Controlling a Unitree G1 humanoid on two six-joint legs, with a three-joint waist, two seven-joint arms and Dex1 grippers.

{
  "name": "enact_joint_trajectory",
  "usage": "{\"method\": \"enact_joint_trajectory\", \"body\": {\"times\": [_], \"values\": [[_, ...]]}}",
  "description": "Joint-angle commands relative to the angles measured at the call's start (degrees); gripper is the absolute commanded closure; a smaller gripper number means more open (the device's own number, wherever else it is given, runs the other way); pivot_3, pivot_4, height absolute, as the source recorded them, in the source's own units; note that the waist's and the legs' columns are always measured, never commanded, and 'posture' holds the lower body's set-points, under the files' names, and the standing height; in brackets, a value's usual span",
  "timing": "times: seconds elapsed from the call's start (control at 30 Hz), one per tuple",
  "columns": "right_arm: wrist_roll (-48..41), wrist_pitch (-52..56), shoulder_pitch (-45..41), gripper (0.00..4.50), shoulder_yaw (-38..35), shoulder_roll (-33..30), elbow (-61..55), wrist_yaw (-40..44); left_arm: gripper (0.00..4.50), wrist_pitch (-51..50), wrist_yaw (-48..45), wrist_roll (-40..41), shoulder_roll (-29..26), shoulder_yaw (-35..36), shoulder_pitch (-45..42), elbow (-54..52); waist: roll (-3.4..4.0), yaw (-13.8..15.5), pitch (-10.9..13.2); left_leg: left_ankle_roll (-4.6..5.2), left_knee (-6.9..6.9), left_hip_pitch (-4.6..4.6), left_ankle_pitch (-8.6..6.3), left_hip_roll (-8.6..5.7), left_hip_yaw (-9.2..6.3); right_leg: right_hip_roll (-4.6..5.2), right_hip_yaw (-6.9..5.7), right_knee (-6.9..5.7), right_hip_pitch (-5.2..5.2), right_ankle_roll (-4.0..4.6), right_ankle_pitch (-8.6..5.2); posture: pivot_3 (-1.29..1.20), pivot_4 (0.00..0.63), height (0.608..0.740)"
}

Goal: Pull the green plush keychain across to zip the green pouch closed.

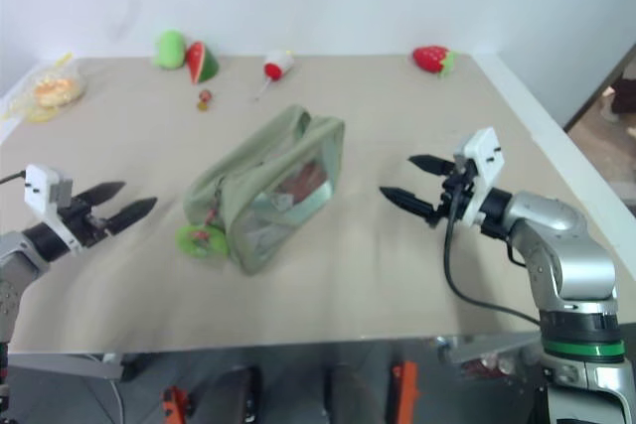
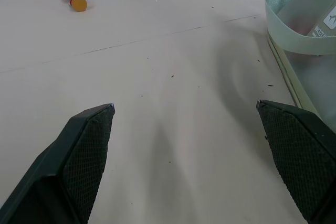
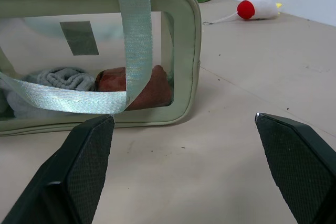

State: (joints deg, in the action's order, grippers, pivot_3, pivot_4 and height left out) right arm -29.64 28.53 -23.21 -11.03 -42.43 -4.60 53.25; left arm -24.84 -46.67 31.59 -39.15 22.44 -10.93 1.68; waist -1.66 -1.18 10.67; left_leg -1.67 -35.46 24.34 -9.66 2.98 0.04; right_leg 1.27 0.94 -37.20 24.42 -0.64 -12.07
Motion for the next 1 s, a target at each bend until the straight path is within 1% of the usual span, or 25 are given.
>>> {"method": "enact_joint_trajectory", "body": {"times": [0.03, 0.13, 0.37, 0.43, 0.53, 0.63, 0.77, 0.87, 1.0], "values": [[0.2, -0.7, -0.6, 0.05, -0.5, -1.0, -2.2, 0.0, 0.00, -0.2, -1.2, 0.7, -1.9, 0.3, -1.1, -1.9, 0.00, 0.0, 0.0, 0.00, 0.00, 0.00, 0.00, 0.00, 0.00, 0.00, 0.00, 0.00, 0.00, 0.00, 0.00, 0.00, 0.150, 0.740], [1.6, -1.3, -3.0, 0.05, 0.9, -1.7, -2.0, 0.5, 0.00, -2.2, -2.8, 2.0, -3.2, -0.2, -3.2, -2.7, 0.00, 0.0, 0.0, 0.00, 0.00, 0.00, 0.00, 0.00, 0.00, -0.01, 0.00, 0.00, 0.00, 0.00, 0.00, 0.00, 0.150, 0.740], [2.4, -2.3, -13.0, 0.05, 4.0, -4.3, -2.1, 5.5, 0.00, -8.3, -4.2, 7.8, -5.2, 0.1, -13.6, -5.0, -0.02, 0.0, 0.0, -0.01, -0.07, 0.02, 0.01, -0.01, 0.00, -0.01, 0.00, 0.00, -0.01, -0.04, 0.05, 0.00, 0.150, 0.740], [3.0, -3.5, -17.8, 0.05, 6.1, -5.2, -1.3, 8.4, 0.00, -10.4, -5.3, 9.7, -6.4, -0.7, -17.3, -6.2, -0.05, -0.1, 0.0, -0.01, -0.05, 0.02, 0.01, -0.01, 0.00, -0.01, 0.00, 0.01, 0.00, -0.03, 0.03, 0.00, 0.150, 0.740], [5.5, -6.3, -26.3, 0.05, 10.7, -4.9, 1.3, 13.1, 0.00, -12.5, -7.7, 10.9, -8.2, -3.4, -22.0, -7.9, -0.01, -0.2, 0.1, -0.01, -0.03, 0.10, 0.01, 0.01, 0.00, -0.07, 0.01, 0.00, 0.13, -0.13, 0.10, 0.00, 0.150, 0.740], [9.5, -11.0, -32.6, 0.05, 16.3, -2.9, 4.7, 17.4, 0.00, -12.7, -10.5, 11.0, -9.2, -6.1, -24.9, -9.2, -0.03, -0.2, 0.1, -0.01, 0.03, 0.11, 0.00, 0.02, -0.01, -0.11, 0.03, 0.00, 0.18, -0.24, 0.14, 0.00, 0.150, 0.740], [14.1, -18.2, -39.8, 0.05, 24.0, 2.4, 10.5, 24.1, 0.00, -12.3, -13.2, 11.7, -9.0, -8.5, -28.0, -10.7, -0.03, -0.3, 0.1, -0.01, 0.06, 0.15, -0.01, 0.09, -0.01, -0.20, 0.04, -0.01, 0.27, -0.22, 0.12, 0.00, 0.150, 0.740], [16.4, -22.3, -41.8, 0.05, 26.6, 5.1, 14.6, 27.1, 0.00, -12.3, -13.4, 12.1, -8.8, -9.0, -28.2, -11.3, -0.03, -0.3, 0.1, -0.01, -0.01, 0.48, 0.00, 0.12, -0.03, -0.24, 0.05, -0.13, 0.62, -0.21, 0.15, 0.00, 0.150, 0.740], [19.9, -28.5, -43.8, 0.05, 29.1, 9.2, 22.5, 28.7, 0.00, -11.9, -13.3, 11.9, -8.6, -8.9, -26.8, -12.0, -0.03, -0.2, 0.1, -0.01, -0.07, 0.61, 0.00, 0.13, -0.04, -0.24, 0.04, -0.15, 0.71, -0.22, 0.15, 0.00, 0.150, 0.740]]}}
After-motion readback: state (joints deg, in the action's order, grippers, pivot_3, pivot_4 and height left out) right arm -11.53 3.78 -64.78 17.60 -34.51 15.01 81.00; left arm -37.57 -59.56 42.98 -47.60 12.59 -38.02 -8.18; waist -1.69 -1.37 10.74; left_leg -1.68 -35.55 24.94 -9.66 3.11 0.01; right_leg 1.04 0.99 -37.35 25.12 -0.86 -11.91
